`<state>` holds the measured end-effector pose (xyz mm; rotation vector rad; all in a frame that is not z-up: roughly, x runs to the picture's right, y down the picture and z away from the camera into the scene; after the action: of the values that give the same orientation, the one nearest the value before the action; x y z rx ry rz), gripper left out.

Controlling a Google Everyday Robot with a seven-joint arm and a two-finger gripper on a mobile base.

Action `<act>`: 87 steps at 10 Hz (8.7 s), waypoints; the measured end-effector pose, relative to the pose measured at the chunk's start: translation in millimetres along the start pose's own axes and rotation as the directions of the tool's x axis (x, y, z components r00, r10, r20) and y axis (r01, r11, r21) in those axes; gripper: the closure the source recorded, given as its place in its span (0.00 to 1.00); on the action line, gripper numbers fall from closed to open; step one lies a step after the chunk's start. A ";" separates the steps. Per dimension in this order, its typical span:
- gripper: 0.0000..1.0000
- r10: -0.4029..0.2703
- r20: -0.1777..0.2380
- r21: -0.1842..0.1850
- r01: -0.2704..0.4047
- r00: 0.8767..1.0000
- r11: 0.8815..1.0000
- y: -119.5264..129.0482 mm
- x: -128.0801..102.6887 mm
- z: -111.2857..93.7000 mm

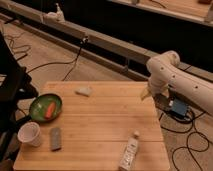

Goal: Place the pepper on the white sponge

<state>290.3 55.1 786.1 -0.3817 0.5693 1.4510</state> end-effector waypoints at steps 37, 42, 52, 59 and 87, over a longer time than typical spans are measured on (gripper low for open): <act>0.20 -0.439 -0.017 -0.193 0.428 0.898 0.883 339.0 112.7 -31.4; 0.20 -0.270 -0.034 -0.205 0.258 0.962 0.944 316.7 73.1 -29.2; 0.20 -0.304 0.066 -0.321 0.309 0.950 0.895 490.9 -21.3 -66.4; 0.20 -0.306 -0.003 -0.295 0.291 0.952 0.910 501.2 -27.1 -35.8; 0.69 -0.407 -0.136 -0.426 0.318 0.903 0.847 636.6 -17.2 50.2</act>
<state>-334.4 130.9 896.6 -0.9349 0.3474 1.1498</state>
